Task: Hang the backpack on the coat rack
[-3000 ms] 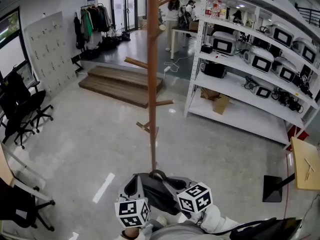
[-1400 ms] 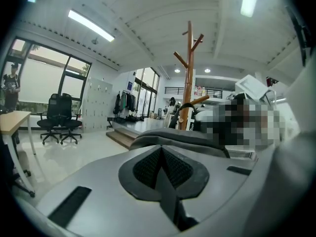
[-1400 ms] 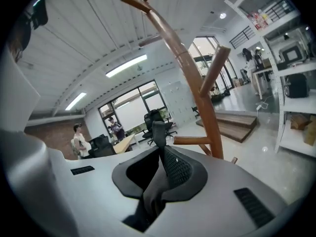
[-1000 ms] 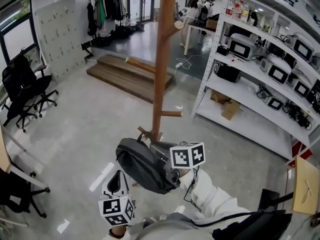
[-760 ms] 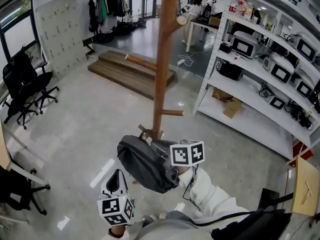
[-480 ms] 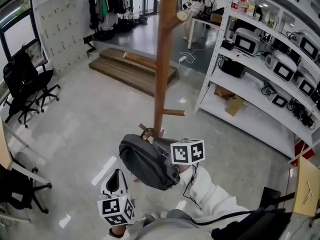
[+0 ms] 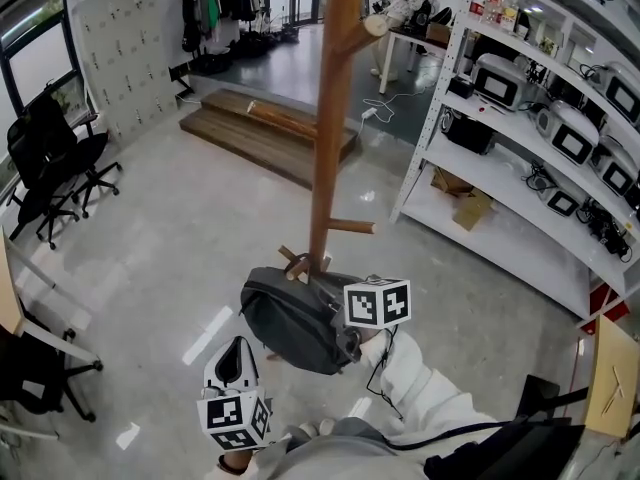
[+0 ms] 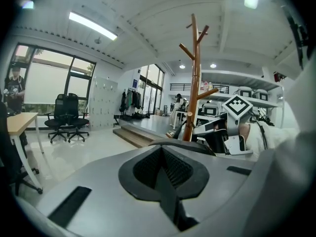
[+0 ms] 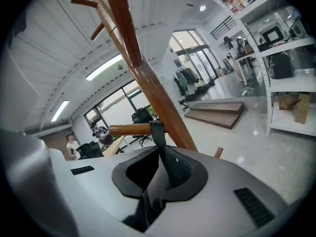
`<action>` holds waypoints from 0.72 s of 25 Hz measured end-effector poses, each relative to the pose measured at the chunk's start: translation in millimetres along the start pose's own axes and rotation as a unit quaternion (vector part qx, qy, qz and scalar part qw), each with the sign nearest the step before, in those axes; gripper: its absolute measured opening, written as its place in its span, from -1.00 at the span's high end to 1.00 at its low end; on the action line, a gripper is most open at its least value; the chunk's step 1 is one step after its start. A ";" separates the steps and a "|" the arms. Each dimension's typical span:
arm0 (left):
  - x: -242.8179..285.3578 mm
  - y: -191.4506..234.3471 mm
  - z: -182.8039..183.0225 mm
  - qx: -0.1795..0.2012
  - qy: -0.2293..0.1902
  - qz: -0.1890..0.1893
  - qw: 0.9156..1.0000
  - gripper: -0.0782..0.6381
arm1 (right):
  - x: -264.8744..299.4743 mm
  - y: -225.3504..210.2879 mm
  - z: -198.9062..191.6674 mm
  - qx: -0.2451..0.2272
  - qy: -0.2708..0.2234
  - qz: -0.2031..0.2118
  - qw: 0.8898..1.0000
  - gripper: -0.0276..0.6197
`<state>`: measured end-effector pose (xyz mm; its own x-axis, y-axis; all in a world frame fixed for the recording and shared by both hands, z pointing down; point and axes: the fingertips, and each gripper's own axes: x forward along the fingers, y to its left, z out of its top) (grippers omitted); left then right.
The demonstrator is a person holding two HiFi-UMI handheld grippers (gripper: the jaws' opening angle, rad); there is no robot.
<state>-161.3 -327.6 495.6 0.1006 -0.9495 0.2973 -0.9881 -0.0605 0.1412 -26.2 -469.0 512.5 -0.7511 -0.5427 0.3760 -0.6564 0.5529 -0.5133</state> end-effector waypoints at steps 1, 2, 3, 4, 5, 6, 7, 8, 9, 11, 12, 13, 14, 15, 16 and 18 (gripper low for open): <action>-0.3 -0.2 -0.3 0.000 0.001 0.000 1.000 0.78 | 0.6 -0.5 -0.3 -0.004 0.000 -0.003 1.000 0.80; -0.5 -0.5 -0.7 0.000 0.003 -0.001 1.000 0.78 | 1.3 -1.2 -0.6 -0.007 -0.002 -0.006 1.000 0.80; -0.5 -1.1 -1.2 0.000 0.003 -0.002 1.000 0.78 | 1.9 -1.9 -0.8 -0.011 -0.005 -0.008 1.000 0.80; -0.5 -2.0 -1.6 0.001 0.004 -0.003 1.000 0.78 | 2.4 -2.5 -0.8 -0.013 -0.008 -0.010 1.000 0.80; -0.6 -2.9 -2.1 0.001 0.005 -0.005 1.000 0.78 | 2.9 -2.8 -0.6 -0.015 -0.011 -0.011 1.000 0.80; -0.9 -3.8 -2.7 0.002 0.006 -0.006 1.000 0.78 | 3.3 -2.9 -0.6 -0.015 -0.015 -0.012 1.000 0.80; -1.3 -4.6 -3.5 0.002 0.007 -0.007 1.000 0.78 | 3.8 -2.9 -0.9 -0.015 -0.019 -0.013 1.000 0.80; -1.8 -5.5 -4.6 0.002 0.008 -0.009 1.000 0.78 | 4.3 -3.2 -1.4 -0.014 -0.025 -0.014 0.999 0.80; -2.4 -6.4 -5.9 0.002 0.008 -0.010 1.000 0.78 | 4.6 -3.7 -1.9 -0.014 -0.033 -0.015 0.999 0.80; -3.8 -8.9 -7.5 0.002 0.009 -0.014 1.000 0.78 | 4.6 -5.1 -2.7 -0.010 -0.047 -0.016 0.999 0.80; -4.6 -10.0 -7.7 0.002 0.009 -0.015 1.000 0.78 | 4.5 -5.6 -2.8 -0.007 -0.053 -0.016 0.998 0.80; -5.6 -10.8 -7.9 0.003 0.009 -0.017 1.000 0.78 | 4.6 -5.9 -2.8 -0.004 -0.057 -0.016 0.998 0.80; -6.8 -11.0 -8.4 0.002 0.010 -0.019 1.000 0.78 | 4.7 -6.1 -2.8 -0.002 -0.062 -0.017 0.998 0.79; -8.1 -10.9 -9.1 0.002 0.011 -0.020 1.000 0.78 | 4.8 -6.1 -2.7 0.000 -0.065 -0.019 0.998 0.79; -9.4 -10.4 -10.3 0.001 0.012 -0.021 1.000 0.78 | 5.0 -6.3 -2.8 0.000 -0.067 -0.022 0.998 0.78; -11.9 -8.5 -13.3 -0.003 0.015 -0.022 1.000 0.78 | 5.0 -7.3 -3.1 -0.007 -0.069 -0.033 0.997 0.76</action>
<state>-152.6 -311.6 503.3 0.1481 -0.9362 0.3189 -0.9819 -0.1008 0.1601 -25.4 -473.7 520.5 -0.6898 -0.6597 0.2982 -0.7057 0.5207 -0.4805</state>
